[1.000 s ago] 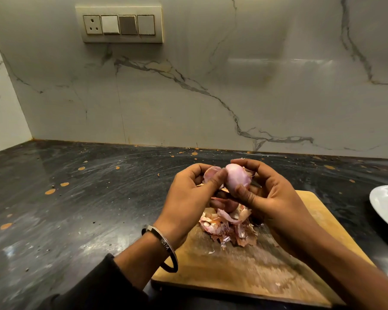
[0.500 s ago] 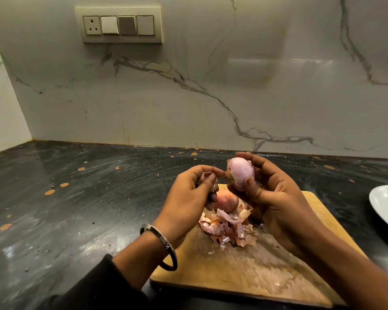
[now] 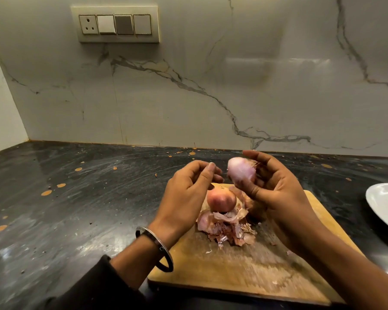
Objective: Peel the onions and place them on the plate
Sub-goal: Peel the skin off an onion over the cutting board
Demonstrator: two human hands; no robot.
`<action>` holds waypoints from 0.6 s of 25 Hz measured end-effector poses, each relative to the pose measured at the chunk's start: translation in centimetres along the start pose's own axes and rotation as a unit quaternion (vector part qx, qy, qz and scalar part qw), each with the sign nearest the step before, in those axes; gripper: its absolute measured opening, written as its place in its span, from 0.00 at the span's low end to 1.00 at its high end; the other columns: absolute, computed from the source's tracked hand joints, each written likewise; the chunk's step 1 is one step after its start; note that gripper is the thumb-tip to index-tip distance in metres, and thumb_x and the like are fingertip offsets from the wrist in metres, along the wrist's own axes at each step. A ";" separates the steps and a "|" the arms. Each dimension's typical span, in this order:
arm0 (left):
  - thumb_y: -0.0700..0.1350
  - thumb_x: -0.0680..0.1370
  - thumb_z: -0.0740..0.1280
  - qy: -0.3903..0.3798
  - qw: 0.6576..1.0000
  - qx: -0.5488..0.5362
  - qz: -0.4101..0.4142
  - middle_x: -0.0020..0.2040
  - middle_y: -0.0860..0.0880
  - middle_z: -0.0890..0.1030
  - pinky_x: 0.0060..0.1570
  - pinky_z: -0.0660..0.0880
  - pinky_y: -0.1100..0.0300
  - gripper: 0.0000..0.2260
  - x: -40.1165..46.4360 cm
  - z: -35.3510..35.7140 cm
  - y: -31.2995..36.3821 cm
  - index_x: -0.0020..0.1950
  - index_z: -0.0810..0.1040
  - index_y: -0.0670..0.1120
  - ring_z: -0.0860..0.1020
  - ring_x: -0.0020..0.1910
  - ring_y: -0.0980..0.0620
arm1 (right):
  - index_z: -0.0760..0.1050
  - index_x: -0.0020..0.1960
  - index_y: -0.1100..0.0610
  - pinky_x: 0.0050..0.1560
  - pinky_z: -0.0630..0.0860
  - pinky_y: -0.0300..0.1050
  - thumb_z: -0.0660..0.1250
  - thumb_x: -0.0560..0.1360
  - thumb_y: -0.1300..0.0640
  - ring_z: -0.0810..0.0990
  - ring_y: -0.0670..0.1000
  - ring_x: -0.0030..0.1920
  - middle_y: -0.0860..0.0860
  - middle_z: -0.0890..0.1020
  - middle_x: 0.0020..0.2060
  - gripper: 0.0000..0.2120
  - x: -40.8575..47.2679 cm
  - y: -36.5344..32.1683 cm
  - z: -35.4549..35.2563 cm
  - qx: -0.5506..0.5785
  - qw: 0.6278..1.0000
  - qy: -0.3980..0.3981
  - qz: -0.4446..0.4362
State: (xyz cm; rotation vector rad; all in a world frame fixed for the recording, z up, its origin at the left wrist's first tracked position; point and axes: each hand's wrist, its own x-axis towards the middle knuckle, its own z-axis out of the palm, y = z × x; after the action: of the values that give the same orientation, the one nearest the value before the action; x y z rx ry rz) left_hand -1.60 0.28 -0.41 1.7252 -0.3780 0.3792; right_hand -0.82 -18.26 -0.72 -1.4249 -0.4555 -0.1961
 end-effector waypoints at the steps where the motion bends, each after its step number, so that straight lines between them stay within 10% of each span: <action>1: 0.55 0.78 0.63 -0.005 0.999 -0.033 -0.020 0.47 0.51 0.85 0.38 0.75 0.68 0.14 0.0 -0.1 0.0 0.55 0.81 0.49 0.83 0.44 0.57 | 0.76 0.64 0.51 0.57 0.81 0.45 0.75 0.65 0.59 0.82 0.50 0.60 0.48 0.84 0.58 0.28 -0.1 -0.1 0.0 -0.037 0.999 -0.012 -0.017; 9: 0.39 0.79 0.65 -0.053 0.982 -0.177 -0.050 0.51 0.47 0.86 0.41 0.83 0.59 0.12 0.2 -0.1 0.2 0.62 0.79 0.42 0.85 0.48 0.48 | 0.77 0.66 0.50 0.53 0.82 0.46 0.77 0.65 0.58 0.85 0.50 0.56 0.50 0.85 0.56 0.30 0.0 -0.2 -0.1 -0.053 0.998 -0.037 -0.015; 15: 0.40 0.81 0.64 -0.023 0.999 0.015 0.023 0.54 0.48 0.84 0.43 0.83 0.57 0.14 0.0 0.1 -0.4 0.65 0.79 0.44 0.85 0.48 0.54 | 0.81 0.62 0.51 0.52 0.83 0.49 0.78 0.60 0.52 0.85 0.49 0.54 0.47 0.86 0.53 0.30 0.0 -0.1 -0.3 -0.096 0.995 -0.002 0.000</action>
State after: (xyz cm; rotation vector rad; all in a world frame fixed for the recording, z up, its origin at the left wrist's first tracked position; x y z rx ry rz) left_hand -1.39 0.24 -0.75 1.7588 -0.4482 0.3811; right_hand -0.85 -18.57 -0.67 -1.6141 -0.4483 -0.2423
